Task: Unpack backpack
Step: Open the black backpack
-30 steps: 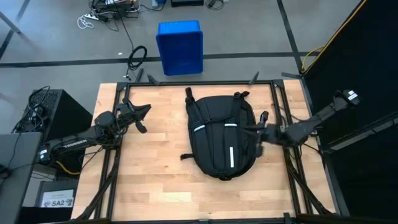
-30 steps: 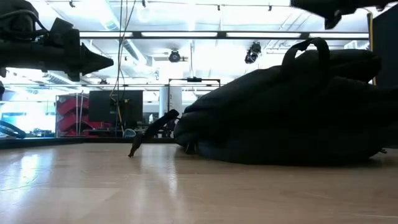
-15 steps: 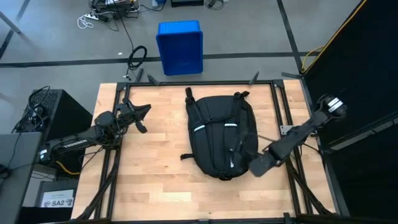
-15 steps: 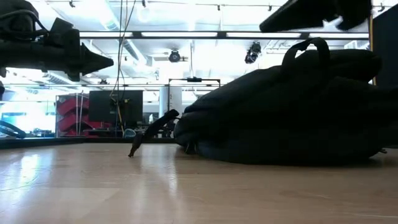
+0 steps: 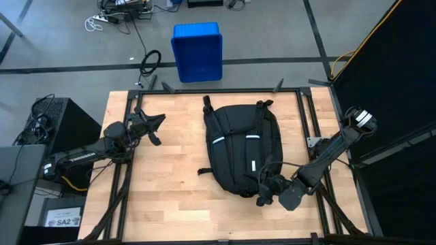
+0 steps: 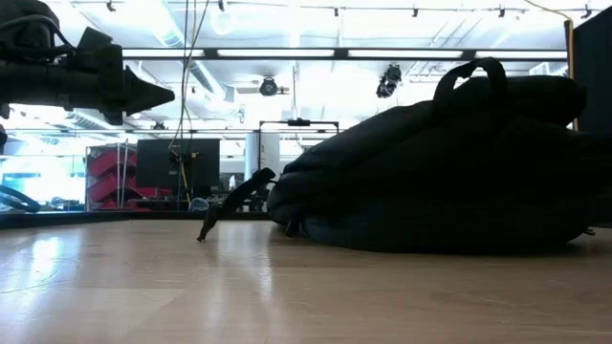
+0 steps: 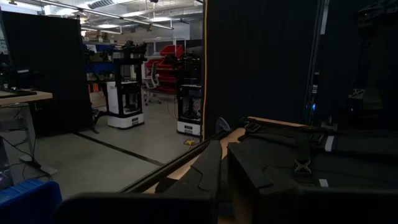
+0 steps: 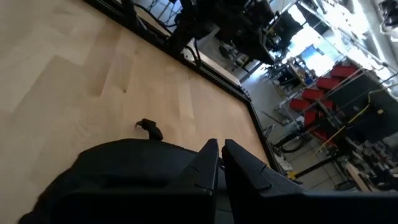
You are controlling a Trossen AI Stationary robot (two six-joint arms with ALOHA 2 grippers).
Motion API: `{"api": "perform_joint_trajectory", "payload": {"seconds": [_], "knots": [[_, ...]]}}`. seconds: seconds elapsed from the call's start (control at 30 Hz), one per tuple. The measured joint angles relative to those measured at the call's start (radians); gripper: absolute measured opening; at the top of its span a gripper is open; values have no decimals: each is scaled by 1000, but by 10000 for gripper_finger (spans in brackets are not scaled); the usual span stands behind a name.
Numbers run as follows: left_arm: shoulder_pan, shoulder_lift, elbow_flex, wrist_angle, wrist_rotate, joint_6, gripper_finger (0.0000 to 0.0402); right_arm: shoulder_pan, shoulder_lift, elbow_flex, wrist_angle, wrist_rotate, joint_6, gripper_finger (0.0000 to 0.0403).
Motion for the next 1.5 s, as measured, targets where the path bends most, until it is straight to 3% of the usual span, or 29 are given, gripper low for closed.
{"api": "perform_joint_trajectory", "payload": {"seconds": [0.23,0.5,0.73,0.9,1.0,1.07,1.13,1.3,1.5], "knots": [[0,0,0,0,0,0,0,28,0,0,-16,1,51,0],[0,0,0,0,0,0,0,137,0,0,-114,-33,172,14],[0,0,0,0,0,0,0,197,0,0,-127,82,133,95],[0,0,0,0,0,0,0,195,0,0,-160,98,118,172],[0,0,0,0,0,0,0,179,0,0,-205,98,114,198],[0,0,0,0,0,0,0,173,0,0,-217,98,107,192],[0,0,0,0,0,0,0,178,0,0,-217,90,90,162],[0,0,0,0,0,0,0,213,0,0,-176,64,92,22],[0,0,0,0,0,0,0,225,0,0,-168,33,159,2]]}}
